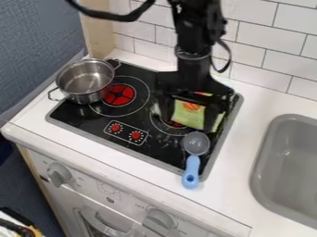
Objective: Put the orange object inside the silver pot
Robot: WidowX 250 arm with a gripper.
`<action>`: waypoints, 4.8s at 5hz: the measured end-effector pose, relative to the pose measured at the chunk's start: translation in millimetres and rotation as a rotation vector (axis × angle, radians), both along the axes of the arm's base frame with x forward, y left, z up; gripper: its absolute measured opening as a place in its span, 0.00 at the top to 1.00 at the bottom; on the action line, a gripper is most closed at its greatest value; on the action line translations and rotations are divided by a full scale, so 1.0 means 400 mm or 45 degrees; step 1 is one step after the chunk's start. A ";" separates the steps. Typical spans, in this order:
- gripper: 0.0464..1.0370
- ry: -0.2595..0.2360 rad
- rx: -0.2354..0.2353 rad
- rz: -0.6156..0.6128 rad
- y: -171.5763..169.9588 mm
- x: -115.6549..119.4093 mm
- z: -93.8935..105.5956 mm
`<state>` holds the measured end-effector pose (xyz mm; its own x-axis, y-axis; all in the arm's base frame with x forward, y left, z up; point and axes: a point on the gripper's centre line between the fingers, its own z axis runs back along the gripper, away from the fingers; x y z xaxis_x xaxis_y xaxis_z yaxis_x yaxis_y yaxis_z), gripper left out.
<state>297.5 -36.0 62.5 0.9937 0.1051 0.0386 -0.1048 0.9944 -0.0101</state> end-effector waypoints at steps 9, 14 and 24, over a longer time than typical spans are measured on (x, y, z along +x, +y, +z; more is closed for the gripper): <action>0.46 0.015 0.055 0.051 0.100 0.189 -0.044; 0.46 0.212 0.165 0.315 0.518 0.010 -0.037; 0.04 0.046 0.114 -0.052 0.424 0.073 0.034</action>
